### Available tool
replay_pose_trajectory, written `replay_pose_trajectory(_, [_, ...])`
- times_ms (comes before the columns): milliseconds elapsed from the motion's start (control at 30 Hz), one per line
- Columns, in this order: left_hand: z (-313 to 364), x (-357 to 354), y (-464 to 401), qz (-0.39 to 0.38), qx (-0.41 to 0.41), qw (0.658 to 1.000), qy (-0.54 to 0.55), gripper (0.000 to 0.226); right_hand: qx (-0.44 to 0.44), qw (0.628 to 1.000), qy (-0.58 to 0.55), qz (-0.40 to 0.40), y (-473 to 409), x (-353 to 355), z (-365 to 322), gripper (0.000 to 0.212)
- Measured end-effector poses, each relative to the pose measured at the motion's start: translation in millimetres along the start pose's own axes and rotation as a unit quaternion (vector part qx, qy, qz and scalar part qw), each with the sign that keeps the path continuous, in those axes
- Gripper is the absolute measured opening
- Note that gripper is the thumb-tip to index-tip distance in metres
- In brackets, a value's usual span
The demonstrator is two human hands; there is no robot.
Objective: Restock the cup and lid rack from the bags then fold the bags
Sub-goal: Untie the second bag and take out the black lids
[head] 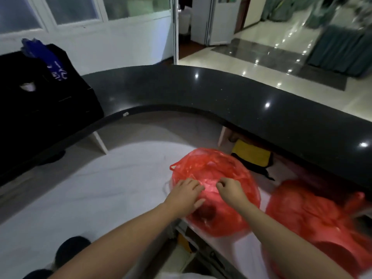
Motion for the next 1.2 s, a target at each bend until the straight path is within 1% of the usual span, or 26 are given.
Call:
replay_pose_trajectory(33, [1.4,-15.0,-5.4,-0.051,0.019,0.998,-0.001,0.062,0.006,1.000,0.004,-0.017,-2.2,-3.6,5.5,0.027])
replay_pose_trajectory(100, [4.8,-39.2,-9.5,-0.121,0.032,0.992,-0.029,0.087,0.022,0.998,0.014,-0.051,-6.4,-13.2,13.0,0.022])
replay_pose_trajectory(167, [6.8,-55.5,-6.7,-0.158,0.019,0.985,-0.068,0.102,0.040,0.996,0.022,-0.071,-10.6,-21.4,16.4,0.024])
replay_pose_trajectory(200, [6.4,-61.3,-3.5,-0.161,0.015,0.983,-0.082,0.104,0.050,0.995,0.033,-0.083,-12.1,-26.3,16.6,0.029])
replay_pose_trajectory(267, [5.9,-71.7,6.5,-0.167,0.019,0.981,-0.092,0.101,0.065,0.989,0.060,-0.121,-13.7,-40.9,17.0,0.037])
replay_pose_trajectory(333, [8.2,-79.7,16.2,-0.162,0.020,0.982,-0.092,0.094,0.072,0.982,0.081,-0.157,-13.5,-56.8,18.0,0.038])
replay_pose_trajectory(433, [14.4,-81.9,23.4,-0.122,0.001,0.987,-0.105,0.078,0.069,0.974,0.093,-0.193,-14.4,-73.9,17.7,0.035])
replay_pose_trajectory(500, [17.1,-80.3,23.1,-0.088,-0.010,0.992,-0.093,0.063,0.067,0.968,0.105,-0.216,-13.6,-82.3,16.4,0.037])
replay_pose_trajectory(567, [15.4,-82.1,23.5,-0.060,-0.005,0.995,-0.082,0.048,0.062,0.961,0.120,-0.241,-8.7,-91.2,17.5,0.040])
replay_pose_trajectory(633, [12.7,-86.4,23.8,-0.042,0.004,0.997,-0.064,0.041,0.053,0.957,0.122,-0.257,-4.7,-99.2,19.9,0.034])
replay_pose_trajectory(700, [9.8,-91.2,24.4,-0.037,0.011,0.998,-0.041,0.040,0.041,0.957,0.119,-0.260,-5.4,-103.3,21.9,0.032])
replay_pose_trajectory(733, [9.2,-92.8,24.9,-0.036,0.010,0.999,-0.035,0.039,0.034,0.958,0.115,-0.260,-6.9,-103.7,22.6,0.035])
replay_pose_trajectory(833, [8.9,-95.6,25.9,-0.027,0.003,0.999,-0.025,0.036,-0.017,0.958,0.076,-0.278,-11.0,-104.1,30.3,0.059])
replay_pose_trajectory(867, [8.5,-95.9,26.1,-0.023,0.000,1.000,-0.018,0.036,-0.041,0.955,0.061,-0.289,-11.8,-105.0,35.1,0.064])
replay_pose_trajectory(900, [7.8,-96.2,25.9,-0.021,-0.003,1.000,-0.010,0.037,-0.064,0.952,0.045,-0.297,-12.8,-106.0,40.6,0.064])
replay_pose_trajectory(1033, [1.7,-98.4,23.6,-0.028,-0.003,1.000,-0.003,0.042,-0.128,0.942,-0.005,-0.311,-14.3,-107.8,58.9,0.050])
replay_pose_trajectory(1200, [-1.7,-100.5,23.5,-0.041,-0.009,0.999,-0.009,0.043,-0.156,0.933,-0.026,-0.324,-11.0,-105.9,63.5,0.051])
Point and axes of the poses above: each hand's wrist, its own y-axis away from the middle knuckle, its own x-axis out of the back of the hand, z = x × y, the point moved 9 cm from there along -y, towards the middle knuckle, and after that the axes turned 5 degrees about y, right-handed, at the moved point
